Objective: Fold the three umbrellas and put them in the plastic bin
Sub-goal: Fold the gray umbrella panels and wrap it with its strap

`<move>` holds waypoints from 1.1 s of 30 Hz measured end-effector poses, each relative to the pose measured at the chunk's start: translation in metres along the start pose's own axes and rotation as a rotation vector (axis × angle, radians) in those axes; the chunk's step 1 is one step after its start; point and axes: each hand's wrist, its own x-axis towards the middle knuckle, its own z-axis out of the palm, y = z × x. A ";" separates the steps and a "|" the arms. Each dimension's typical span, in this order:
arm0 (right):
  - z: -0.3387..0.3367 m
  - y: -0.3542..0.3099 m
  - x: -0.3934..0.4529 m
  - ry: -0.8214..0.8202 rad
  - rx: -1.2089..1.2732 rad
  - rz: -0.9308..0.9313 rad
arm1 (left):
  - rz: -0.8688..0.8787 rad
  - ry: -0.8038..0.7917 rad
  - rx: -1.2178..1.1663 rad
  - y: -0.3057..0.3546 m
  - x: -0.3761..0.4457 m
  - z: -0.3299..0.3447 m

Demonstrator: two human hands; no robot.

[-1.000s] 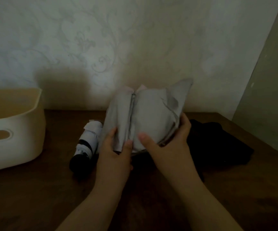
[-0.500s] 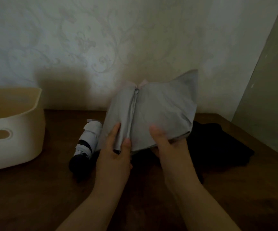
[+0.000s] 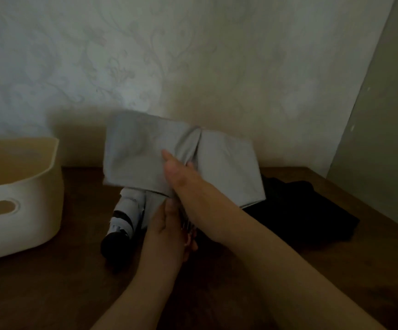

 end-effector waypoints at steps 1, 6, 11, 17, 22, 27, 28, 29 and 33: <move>-0.004 -0.006 0.001 -0.074 -0.145 -0.008 | 0.007 0.013 -0.004 0.001 -0.001 -0.001; -0.010 -0.001 -0.007 -0.142 -0.306 0.002 | -0.007 0.000 -0.126 0.009 -0.006 -0.001; -0.023 0.008 -0.004 0.267 -0.028 -0.060 | -0.037 0.008 -0.161 0.010 -0.004 -0.003; -0.036 0.023 0.007 0.147 -0.637 0.147 | -0.002 0.009 -0.115 0.009 -0.002 0.001; -0.052 0.036 0.026 0.060 -0.819 0.284 | 0.038 0.033 -0.068 0.008 0.000 -0.003; -0.067 0.052 0.034 0.032 -0.790 0.425 | 0.020 0.030 -0.018 0.011 -0.002 -0.007; -0.067 0.053 0.034 0.076 -0.785 0.443 | 0.014 0.033 -0.027 0.011 -0.002 -0.007; -0.065 0.050 0.031 0.152 -0.780 0.443 | 0.005 0.038 -0.039 0.011 -0.001 -0.008; -0.027 0.027 0.002 0.444 -0.644 0.054 | 0.009 0.059 -0.087 0.013 0.000 -0.009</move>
